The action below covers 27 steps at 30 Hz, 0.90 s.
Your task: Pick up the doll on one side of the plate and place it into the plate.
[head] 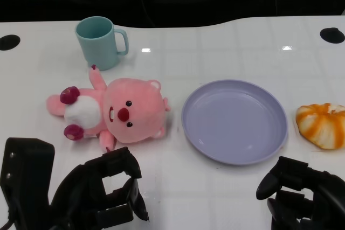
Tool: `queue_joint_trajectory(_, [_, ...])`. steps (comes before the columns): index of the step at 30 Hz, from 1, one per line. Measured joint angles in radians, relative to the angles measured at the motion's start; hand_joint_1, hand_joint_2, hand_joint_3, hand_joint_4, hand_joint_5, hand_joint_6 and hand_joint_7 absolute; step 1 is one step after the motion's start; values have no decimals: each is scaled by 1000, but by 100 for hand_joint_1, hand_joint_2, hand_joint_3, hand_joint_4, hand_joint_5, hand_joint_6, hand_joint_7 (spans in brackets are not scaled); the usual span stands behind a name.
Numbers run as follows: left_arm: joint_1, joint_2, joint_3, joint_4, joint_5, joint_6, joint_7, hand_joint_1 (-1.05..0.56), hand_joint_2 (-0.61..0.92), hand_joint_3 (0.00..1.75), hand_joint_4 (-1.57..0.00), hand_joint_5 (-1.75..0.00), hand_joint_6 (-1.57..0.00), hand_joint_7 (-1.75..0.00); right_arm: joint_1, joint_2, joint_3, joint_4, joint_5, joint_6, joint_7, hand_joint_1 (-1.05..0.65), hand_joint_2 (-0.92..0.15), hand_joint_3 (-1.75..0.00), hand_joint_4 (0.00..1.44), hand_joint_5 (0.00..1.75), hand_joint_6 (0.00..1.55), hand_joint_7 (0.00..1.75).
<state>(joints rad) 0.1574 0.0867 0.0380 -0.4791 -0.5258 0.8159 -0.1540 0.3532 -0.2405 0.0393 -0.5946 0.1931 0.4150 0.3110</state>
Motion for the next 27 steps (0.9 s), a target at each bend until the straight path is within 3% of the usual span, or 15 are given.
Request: queue_joint_trajectory(27, [0,24,0,0,1,-2,-12,-9,49,141,-82,-175,-71,-171,-1,0,11,-3,-3,-1,-6,-14,-64,-100,64,175,46,153])
